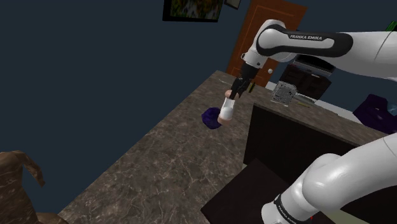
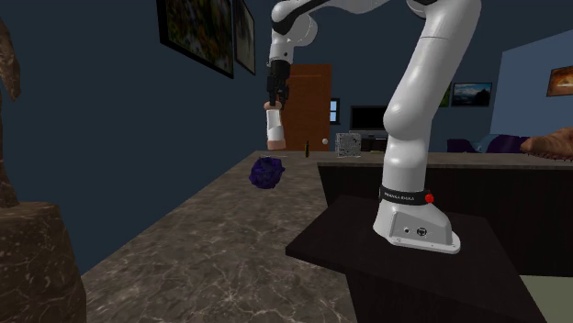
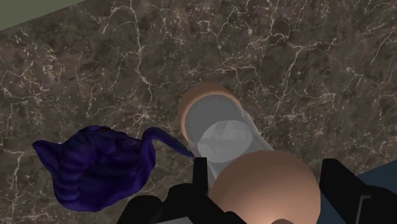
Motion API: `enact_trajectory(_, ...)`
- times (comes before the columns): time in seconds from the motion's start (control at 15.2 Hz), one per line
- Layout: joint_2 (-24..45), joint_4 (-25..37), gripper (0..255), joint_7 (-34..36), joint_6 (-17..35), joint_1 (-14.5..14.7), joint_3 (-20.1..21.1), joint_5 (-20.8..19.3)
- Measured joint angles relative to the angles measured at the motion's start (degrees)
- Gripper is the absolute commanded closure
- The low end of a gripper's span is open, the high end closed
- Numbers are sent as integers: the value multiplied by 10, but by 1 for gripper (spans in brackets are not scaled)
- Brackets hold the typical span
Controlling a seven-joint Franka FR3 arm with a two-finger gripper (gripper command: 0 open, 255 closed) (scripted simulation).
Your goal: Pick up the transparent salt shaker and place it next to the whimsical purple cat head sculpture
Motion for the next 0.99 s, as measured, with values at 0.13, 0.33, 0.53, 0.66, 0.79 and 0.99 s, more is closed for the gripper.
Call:
enact_trajectory(0.13, 3, -13, 255, -1, 16, 1, 1, 1)
enact_trajectory(0.33, 4, -34, 255, -5, 37, 0, 0, 2)
enact_trajectory(0.53, 6, -54, 255, -9, 60, 0, -1, 3)
enact_trajectory(0.66, 12, -65, 255, -12, 76, 1, -1, 5)
enact_trajectory(0.79, 15, -77, 255, -15, 91, 0, -1, 6)
enact_trajectory(0.99, 21, -96, 255, -20, 116, 1, -2, 8)
